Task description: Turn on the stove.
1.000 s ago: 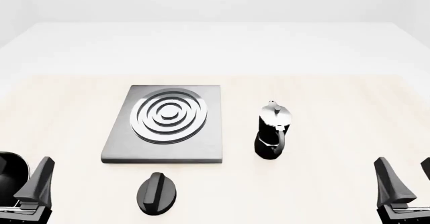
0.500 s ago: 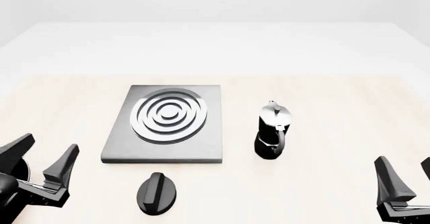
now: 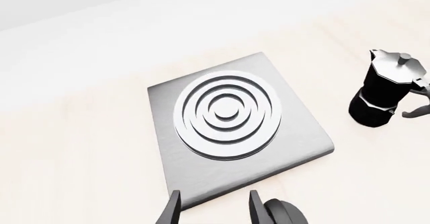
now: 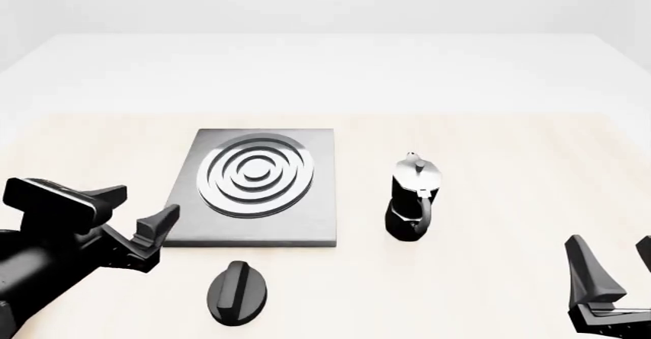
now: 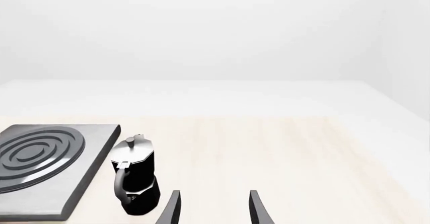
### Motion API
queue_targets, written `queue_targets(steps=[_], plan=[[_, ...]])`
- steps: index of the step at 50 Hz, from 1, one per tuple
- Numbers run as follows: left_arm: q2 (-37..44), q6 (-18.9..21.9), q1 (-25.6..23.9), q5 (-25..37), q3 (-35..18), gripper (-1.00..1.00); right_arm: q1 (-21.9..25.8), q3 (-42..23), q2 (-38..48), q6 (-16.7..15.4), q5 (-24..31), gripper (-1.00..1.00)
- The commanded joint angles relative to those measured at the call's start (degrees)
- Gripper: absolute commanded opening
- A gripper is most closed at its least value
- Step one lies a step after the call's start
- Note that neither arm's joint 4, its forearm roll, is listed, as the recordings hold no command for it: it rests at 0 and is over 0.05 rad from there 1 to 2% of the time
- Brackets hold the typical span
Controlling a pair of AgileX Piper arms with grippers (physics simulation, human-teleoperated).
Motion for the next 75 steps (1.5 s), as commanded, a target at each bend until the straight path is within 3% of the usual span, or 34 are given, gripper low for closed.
queue_targets(steps=[1,26,45,65,75], plan=[[7.2,-3.2,-3.5,3.2,-4.8,1.0,0.1,0.0,0.4,-0.1,-0.2,1.0],[10.5,-10.3,-11.2,8.3,-7.0,1.0,0.2,0.0,1.1,0.0,-0.6,1.0],[15.0,-8.1,-11.1,2.0,-3.8,1.0,0.6,0.0,3.2,0.4,-2.2,1.0],[18.4,-14.8,-17.8,1.0,-2.6,1.0,0.6,0.0,2.6,0.6,-1.8,1.0],[19.2,-15.5,-18.3,0.0,-1.9,1.0,0.7,0.0,2.0,0.8,-1.2,1.0]])
